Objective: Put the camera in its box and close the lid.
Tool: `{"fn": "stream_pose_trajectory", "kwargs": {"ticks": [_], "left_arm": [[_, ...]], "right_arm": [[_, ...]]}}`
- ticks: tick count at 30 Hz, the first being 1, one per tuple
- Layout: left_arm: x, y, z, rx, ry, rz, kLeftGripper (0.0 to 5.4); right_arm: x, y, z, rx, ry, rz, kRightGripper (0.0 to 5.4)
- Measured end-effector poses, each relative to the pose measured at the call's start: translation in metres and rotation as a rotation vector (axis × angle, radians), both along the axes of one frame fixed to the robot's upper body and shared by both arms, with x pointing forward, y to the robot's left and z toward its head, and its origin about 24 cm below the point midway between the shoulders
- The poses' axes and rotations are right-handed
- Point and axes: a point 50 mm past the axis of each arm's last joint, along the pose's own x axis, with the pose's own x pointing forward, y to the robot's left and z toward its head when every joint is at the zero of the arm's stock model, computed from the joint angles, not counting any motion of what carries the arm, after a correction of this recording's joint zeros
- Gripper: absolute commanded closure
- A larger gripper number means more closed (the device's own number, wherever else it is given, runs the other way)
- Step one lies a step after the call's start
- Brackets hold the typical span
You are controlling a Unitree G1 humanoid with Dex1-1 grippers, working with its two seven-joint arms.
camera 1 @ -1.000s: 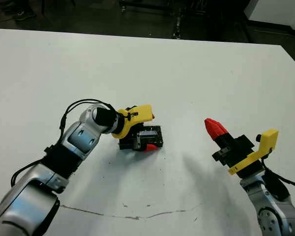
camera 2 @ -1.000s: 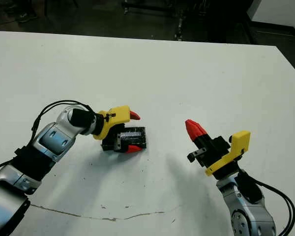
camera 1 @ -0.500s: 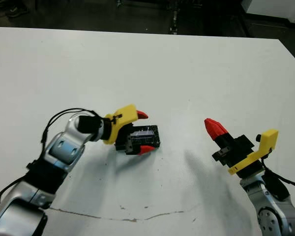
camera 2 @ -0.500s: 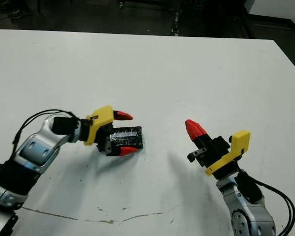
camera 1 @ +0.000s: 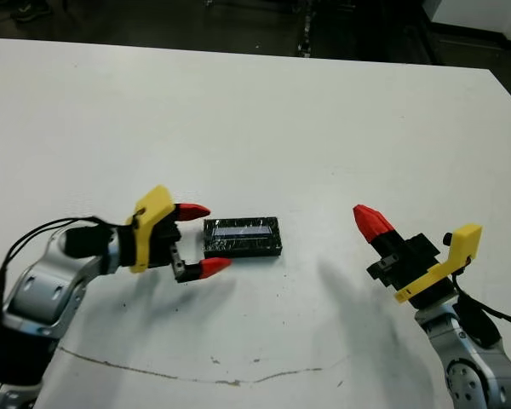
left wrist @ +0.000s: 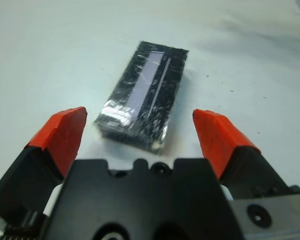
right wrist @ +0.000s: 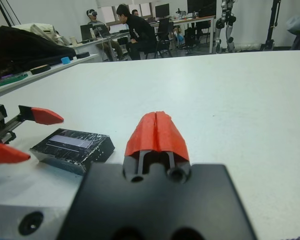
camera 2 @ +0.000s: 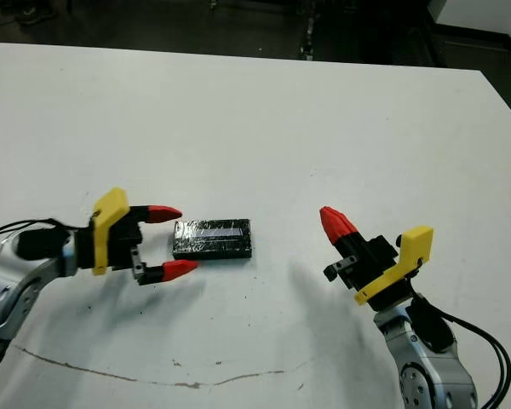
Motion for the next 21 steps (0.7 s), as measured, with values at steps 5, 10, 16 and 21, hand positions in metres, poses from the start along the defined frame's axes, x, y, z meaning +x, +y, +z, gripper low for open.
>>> {"fn": "stream_pose_trajectory", "kwargs": {"ticks": [5,10,16,21], "left_arm": [[-0.002,0.028,0.008,0.012,-0.045,0.178,0.01],[-0.005,0.047,0.014,0.009,-0.079,0.262,0.01],[-0.011,0.047,0.034,-0.037,-0.158,0.309,0.13],[-0.013,0.026,0.033,-0.291,-0.213,0.429,0.70]], "right_arm": [[0.000,0.000,0.000,0.000,0.000,0.001,5.40],[0.000,0.000,0.000,-0.001,0.000,0.002,5.40],[0.000,0.000,0.000,0.000,0.001,0.003,5.40],[0.000,0.001,-0.001,0.000,0.002,0.005,5.40]]}}
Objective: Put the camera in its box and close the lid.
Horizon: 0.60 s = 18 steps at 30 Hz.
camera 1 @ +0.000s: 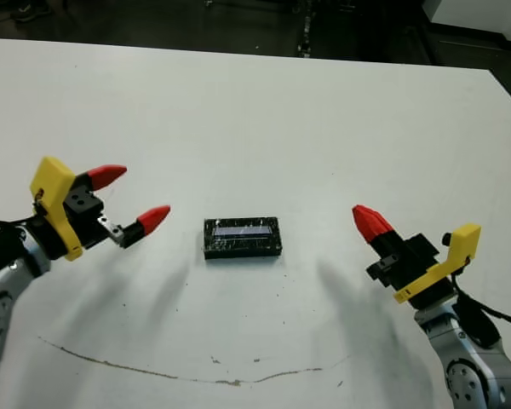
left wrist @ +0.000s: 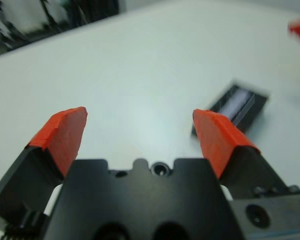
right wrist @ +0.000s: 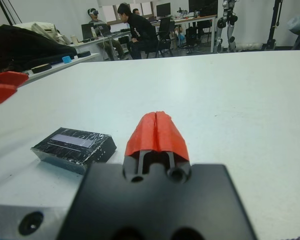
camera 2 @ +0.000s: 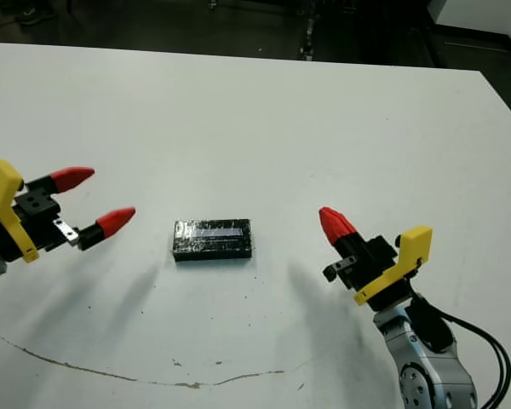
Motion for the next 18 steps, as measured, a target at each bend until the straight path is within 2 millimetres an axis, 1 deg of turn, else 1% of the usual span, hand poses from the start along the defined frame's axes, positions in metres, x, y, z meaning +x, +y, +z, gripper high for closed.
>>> {"fn": "stream_pose_trajectory", "kwargs": {"ticks": [4,6,9,12,18], "left_arm": [[0.002,-0.025,-0.007,-0.159,-0.058,0.072,1.31],[0.003,-0.040,-0.011,-0.204,-0.070,0.070,1.61],[0.004,-0.060,-0.018,-0.228,-0.082,0.046,2.04],[0.005,-0.080,-0.027,-0.240,-0.039,0.024,2.44],[0.008,-0.108,-0.034,-0.235,0.011,0.070,3.37]], "right_arm": [[0.000,0.000,-0.001,0.001,0.002,0.000,5.40],[0.000,0.000,-0.001,0.001,0.002,-0.001,5.40],[0.000,0.000,-0.001,0.004,0.004,-0.002,5.40],[0.000,0.000,-0.002,0.006,0.009,-0.005,5.40],[0.001,-0.001,-0.003,0.004,0.013,-0.021,5.40]]}}
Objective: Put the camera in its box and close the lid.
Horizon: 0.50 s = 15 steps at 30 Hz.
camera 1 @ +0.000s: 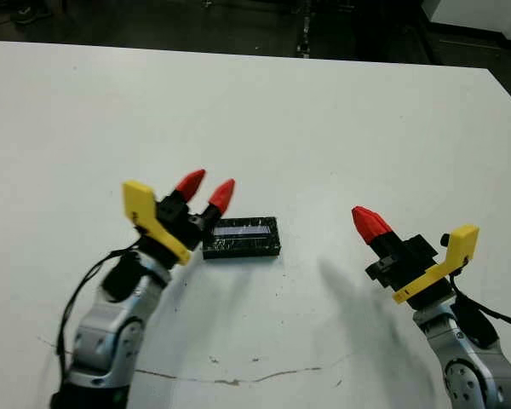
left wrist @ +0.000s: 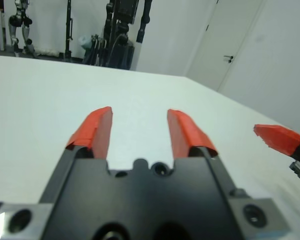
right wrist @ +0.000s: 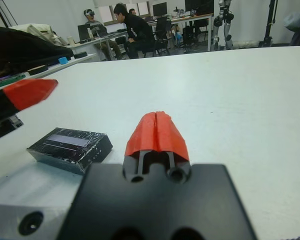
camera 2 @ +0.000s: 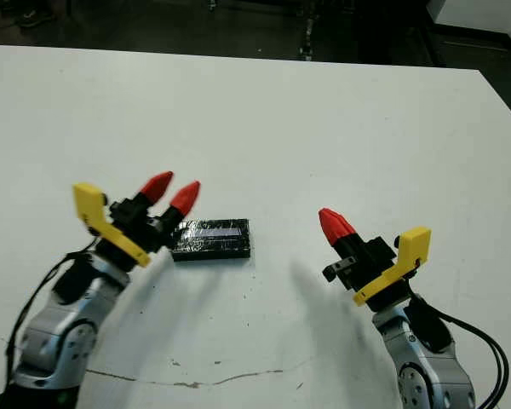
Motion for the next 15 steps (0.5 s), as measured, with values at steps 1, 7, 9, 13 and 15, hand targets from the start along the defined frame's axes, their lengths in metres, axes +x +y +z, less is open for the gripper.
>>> {"fn": "stream_pose_trajectory", "kwargs": {"ticks": [1,7,9,13,15], "left_arm": [[0.000,-0.004,-0.002,-0.003,0.013,0.008,3.49],[0.000,-0.017,-0.012,0.082,0.092,0.053,4.42],[-0.001,-0.017,-0.015,0.115,0.124,0.055,4.76],[-0.002,-0.017,-0.017,0.189,0.155,0.040,5.37],[-0.002,-0.017,-0.017,0.210,0.164,0.025,5.39]], "right_arm": [[0.000,0.000,0.000,-0.001,0.000,-0.002,5.40],[0.000,0.000,0.000,-0.002,0.000,-0.003,5.40],[0.000,0.000,0.000,0.001,0.000,-0.003,5.40],[0.000,-0.001,0.001,0.003,-0.003,-0.003,5.40],[0.000,-0.001,0.001,0.005,-0.004,-0.003,5.40]]}}
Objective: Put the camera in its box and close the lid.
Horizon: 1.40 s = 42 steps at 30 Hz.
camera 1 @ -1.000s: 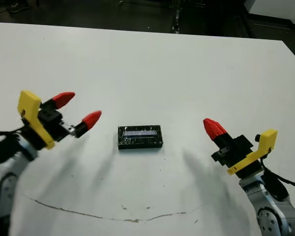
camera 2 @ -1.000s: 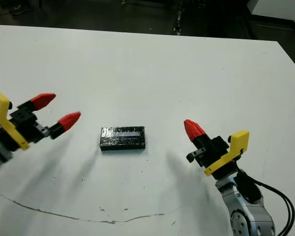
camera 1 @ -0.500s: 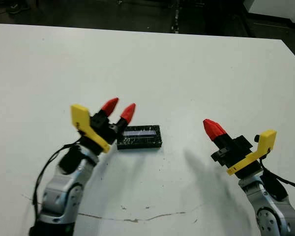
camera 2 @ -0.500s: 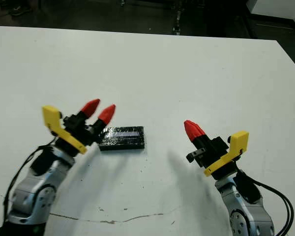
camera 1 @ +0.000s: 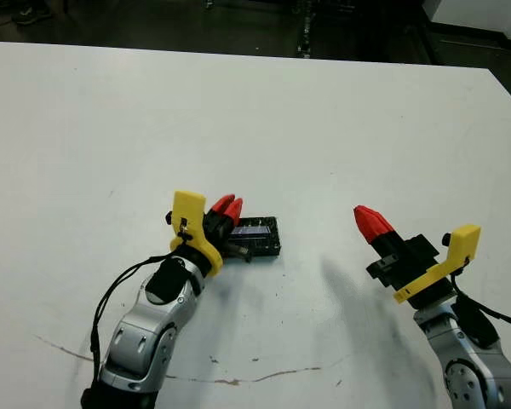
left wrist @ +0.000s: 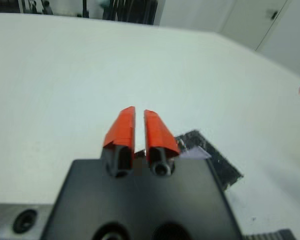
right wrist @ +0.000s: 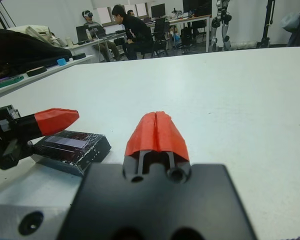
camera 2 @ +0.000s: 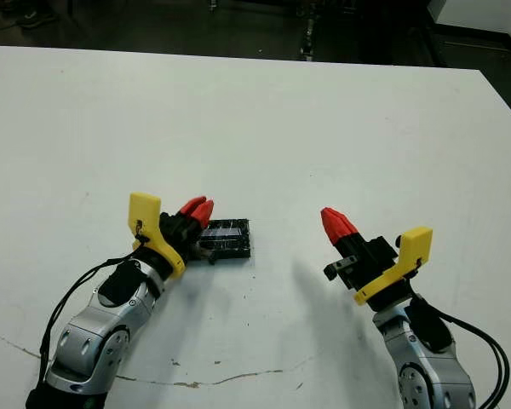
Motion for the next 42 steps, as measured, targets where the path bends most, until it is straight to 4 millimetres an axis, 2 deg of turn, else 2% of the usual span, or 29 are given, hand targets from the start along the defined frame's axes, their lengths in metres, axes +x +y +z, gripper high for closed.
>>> {"fn": "stream_pose_trajectory", "kwargs": {"ticks": [7,20,26,28,34,39,42], "left_arm": [[0.001,-0.001,-0.001,0.057,0.044,-0.041,5.39],[0.003,0.001,-0.003,0.051,0.063,-0.057,5.39],[-0.001,0.009,0.002,-0.149,0.074,-0.057,5.39],[-0.003,0.015,0.004,-0.200,0.049,-0.051,5.39],[-0.006,0.049,0.034,-0.264,-0.222,0.037,5.39],[-0.012,0.085,0.049,-0.179,-0.408,0.198,5.39],[-0.016,0.105,0.046,-0.106,-0.515,0.314,5.39]], "right_arm": [[0.000,0.000,0.002,0.000,-0.007,0.000,5.40],[0.000,0.001,0.002,-0.001,-0.001,-0.007,5.40],[0.000,0.000,0.003,-0.002,-0.003,-0.014,5.40],[0.000,0.000,0.003,-0.003,-0.004,-0.015,5.40],[0.000,0.000,0.003,0.003,-0.005,-0.026,5.40],[0.001,-0.001,0.003,0.011,-0.001,-0.074,5.40],[0.002,-0.002,0.004,0.012,-0.010,-0.122,5.40]]}}
